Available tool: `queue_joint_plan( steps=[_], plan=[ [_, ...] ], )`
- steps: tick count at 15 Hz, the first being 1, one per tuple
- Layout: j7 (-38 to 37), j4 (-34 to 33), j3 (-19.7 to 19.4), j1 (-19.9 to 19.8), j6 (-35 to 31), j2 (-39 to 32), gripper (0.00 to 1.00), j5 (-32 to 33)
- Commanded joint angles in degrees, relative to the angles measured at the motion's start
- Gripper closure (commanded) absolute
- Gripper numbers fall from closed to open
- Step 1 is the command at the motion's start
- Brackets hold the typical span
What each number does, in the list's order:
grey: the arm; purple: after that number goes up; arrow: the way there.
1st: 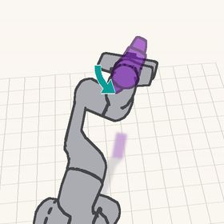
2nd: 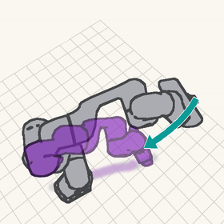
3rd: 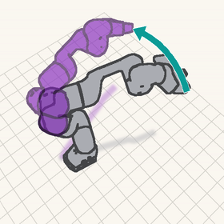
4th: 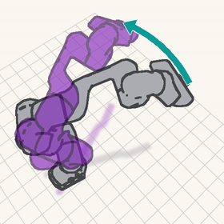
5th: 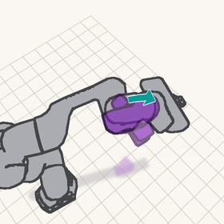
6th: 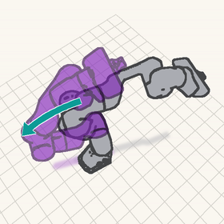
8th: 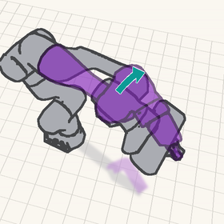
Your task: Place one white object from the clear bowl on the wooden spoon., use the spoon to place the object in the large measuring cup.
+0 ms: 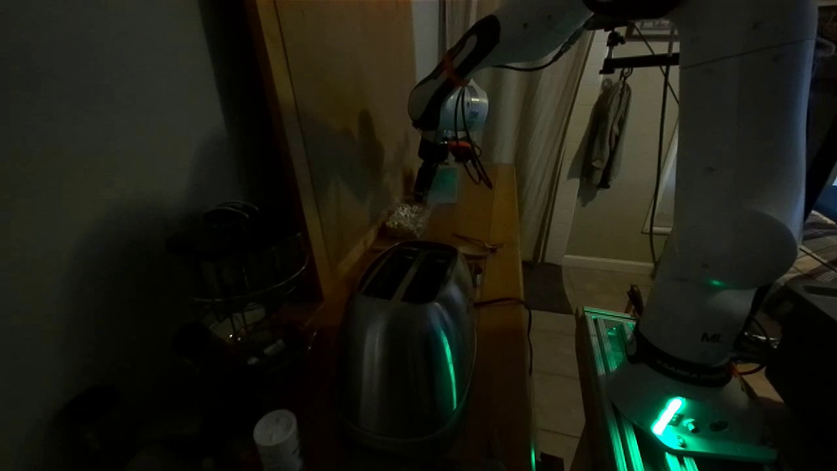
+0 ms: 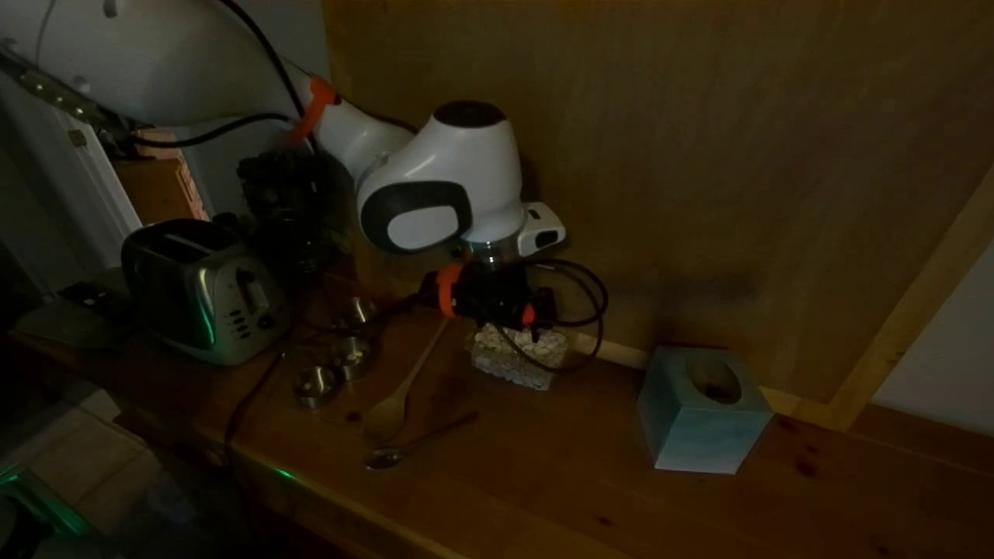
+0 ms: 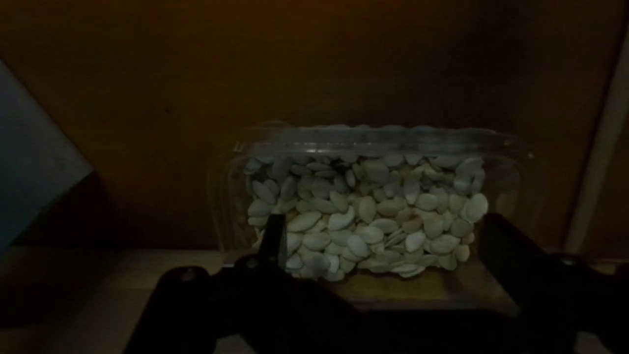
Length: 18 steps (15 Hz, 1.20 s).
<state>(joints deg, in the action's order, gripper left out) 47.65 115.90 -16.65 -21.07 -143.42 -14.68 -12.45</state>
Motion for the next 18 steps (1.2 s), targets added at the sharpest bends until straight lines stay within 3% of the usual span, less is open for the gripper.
queue_joint_plan(
  steps=[1,4,5,7,11,13,14,15,17,18],
  plan=[
    [0.08,-2.13,2.85,-2.67,-0.32,-2.98,0.00,-1.93],
    [0.83,-2.32,4.48,-4.02,-0.21,-4.11,0.00,-3.10],
    [1.23,-1.96,5.13,-4.38,-1.02,-4.35,0.19,-3.79],
    [1.69,-2.30,6.35,-5.19,-1.43,-5.25,0.20,-5.34],
    [1.80,-3.14,8.17,-6.28,-3.69,-7.16,0.32,-7.51],
    [1.76,-3.66,9.11,-6.91,-4.59,-8.09,0.17,-8.49],
    [1.72,-3.89,9.54,-7.28,-4.99,-8.57,0.18,-8.92],
    [1.61,-4.31,9.88,-7.56,-5.24,-8.99,0.43,-9.09],
    [1.70,-4.88,10.73,-8.24,-6.07,-9.73,0.44,-9.62],
    [1.74,-4.93,11.10,-8.52,-6.62,-9.91,0.51,-9.71]
  ],
)
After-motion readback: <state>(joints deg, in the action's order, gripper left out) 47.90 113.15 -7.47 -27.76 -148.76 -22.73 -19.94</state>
